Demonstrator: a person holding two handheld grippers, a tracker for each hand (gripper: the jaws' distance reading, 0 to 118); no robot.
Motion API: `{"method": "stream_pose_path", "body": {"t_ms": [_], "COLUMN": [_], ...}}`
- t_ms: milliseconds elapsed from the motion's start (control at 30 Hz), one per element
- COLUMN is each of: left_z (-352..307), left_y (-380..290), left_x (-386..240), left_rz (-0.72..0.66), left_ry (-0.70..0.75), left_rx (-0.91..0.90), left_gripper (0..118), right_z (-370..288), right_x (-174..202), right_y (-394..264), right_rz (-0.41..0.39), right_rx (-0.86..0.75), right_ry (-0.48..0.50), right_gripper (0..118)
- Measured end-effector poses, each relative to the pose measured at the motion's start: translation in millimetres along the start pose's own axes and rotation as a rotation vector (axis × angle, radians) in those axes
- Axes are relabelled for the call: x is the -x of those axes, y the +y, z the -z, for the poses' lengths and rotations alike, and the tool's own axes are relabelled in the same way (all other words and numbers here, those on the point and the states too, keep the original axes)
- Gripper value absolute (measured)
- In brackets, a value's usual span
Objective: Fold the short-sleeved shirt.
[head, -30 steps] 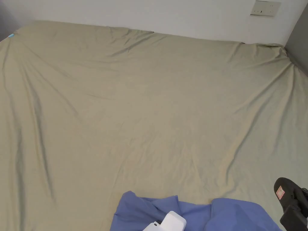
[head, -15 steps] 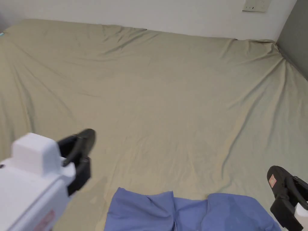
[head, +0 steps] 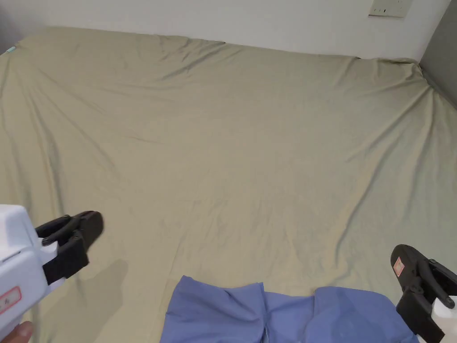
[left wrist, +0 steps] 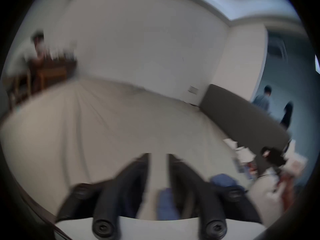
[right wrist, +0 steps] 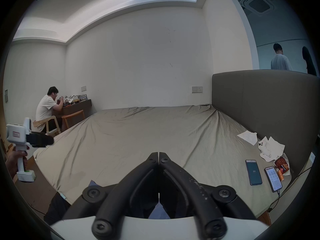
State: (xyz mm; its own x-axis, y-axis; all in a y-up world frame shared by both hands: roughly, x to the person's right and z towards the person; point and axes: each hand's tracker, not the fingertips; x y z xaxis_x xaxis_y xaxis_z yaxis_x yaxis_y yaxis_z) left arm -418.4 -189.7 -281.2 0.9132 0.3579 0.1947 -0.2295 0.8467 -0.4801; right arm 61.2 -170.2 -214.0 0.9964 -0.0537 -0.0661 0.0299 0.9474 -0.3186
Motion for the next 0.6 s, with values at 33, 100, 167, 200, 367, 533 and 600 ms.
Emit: {"method": "stream_pose_path", "body": {"t_ms": [33,100,167,200,367,533,600], "left_z": [15,46,78,91,134,151,159], "left_y": [0,-12,-40,-55,-120,-125,-120], "left_x": [11,31,39,42,48,45,42], "left_rz": [-0.113,-0.292,-0.375,-0.371,-0.288,-0.338,-0.327], "left_ry": [-0.073,-0.211,-0.305,-0.356,-0.265,-0.325,-0.309], "left_rx": [0.081,0.199,0.359,0.419,0.719,0.738,0.756], "left_gripper": [108,118,118,114,110,108,75], "right_z": [0,1,3,3,-3,-6,-5], "right_x": [-1,-3,-2,-2,1,2,2], "right_y": [0,-1,-2,-3,-2,0,-1], "right_rz": [0.005,0.033,0.049,0.052,0.044,0.035,0.031], "right_rx": [0.002,0.010,0.020,0.027,0.025,0.027,0.034], "right_ry": [0.001,0.021,0.031,0.037,0.047,0.049,0.050], "right_gripper": [0,0,0,0,0,0,0]}}
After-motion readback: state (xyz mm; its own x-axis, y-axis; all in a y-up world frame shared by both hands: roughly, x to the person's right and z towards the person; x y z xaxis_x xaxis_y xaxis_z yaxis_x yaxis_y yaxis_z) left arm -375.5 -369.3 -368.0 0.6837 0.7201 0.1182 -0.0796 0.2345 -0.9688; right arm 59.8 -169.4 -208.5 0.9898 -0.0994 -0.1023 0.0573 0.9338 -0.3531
